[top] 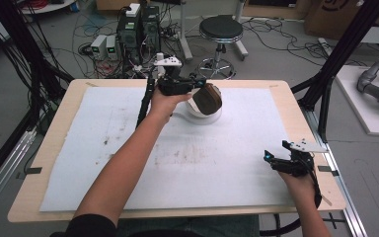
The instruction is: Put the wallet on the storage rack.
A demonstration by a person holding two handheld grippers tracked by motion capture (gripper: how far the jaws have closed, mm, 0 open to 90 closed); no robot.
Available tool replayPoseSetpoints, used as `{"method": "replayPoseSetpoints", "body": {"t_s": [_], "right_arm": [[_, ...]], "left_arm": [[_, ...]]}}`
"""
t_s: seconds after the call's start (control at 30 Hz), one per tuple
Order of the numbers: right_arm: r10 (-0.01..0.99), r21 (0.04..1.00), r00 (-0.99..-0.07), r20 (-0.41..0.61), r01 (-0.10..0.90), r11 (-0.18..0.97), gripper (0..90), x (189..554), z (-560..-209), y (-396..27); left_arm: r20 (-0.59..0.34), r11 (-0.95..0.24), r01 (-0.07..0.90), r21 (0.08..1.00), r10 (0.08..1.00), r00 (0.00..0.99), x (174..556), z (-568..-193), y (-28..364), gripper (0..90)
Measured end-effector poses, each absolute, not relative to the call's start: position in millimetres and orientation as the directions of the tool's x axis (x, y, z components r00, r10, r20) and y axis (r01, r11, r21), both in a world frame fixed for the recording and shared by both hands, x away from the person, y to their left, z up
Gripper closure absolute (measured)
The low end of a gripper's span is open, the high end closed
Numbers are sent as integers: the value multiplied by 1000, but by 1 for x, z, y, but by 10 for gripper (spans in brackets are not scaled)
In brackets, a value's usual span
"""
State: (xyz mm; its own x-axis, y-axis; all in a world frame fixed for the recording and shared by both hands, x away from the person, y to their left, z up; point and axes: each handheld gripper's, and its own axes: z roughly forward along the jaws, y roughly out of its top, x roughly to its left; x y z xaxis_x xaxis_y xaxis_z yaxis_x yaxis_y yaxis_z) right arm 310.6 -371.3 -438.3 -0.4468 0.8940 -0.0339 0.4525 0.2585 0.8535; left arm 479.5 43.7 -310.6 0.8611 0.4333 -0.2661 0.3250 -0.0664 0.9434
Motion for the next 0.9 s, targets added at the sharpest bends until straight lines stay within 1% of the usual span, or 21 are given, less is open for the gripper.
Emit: {"method": "replayPoseSetpoints", "body": {"t_s": [0.23, 0.43, 0.8, 0.87, 0.9], "right_arm": [[894, 853, -446, -32, 453, 257, 167, 310, -439, -372], [895, 853, -445, -31, 455, 255, 167, 310, -439, -372], [896, 852, -444, -30, 457, 255, 167, 310, -439, -373], [895, 852, -445, -31, 456, 256, 167, 311, -439, -373], [894, 852, -447, -31, 455, 257, 167, 311, -439, -372]], "left_arm": [[-277, -54, 339, 939, 468, 839, 494, -314, 45, 889], [-283, -48, 347, 937, 480, 830, 503, -316, 44, 889], [-271, -95, 376, 922, 536, 800, 511, -334, 42, 886], [-278, -87, 382, 920, 541, 794, 510, -337, 44, 869], [-280, -80, 382, 921, 546, 789, 510, -337, 45, 832]]}}
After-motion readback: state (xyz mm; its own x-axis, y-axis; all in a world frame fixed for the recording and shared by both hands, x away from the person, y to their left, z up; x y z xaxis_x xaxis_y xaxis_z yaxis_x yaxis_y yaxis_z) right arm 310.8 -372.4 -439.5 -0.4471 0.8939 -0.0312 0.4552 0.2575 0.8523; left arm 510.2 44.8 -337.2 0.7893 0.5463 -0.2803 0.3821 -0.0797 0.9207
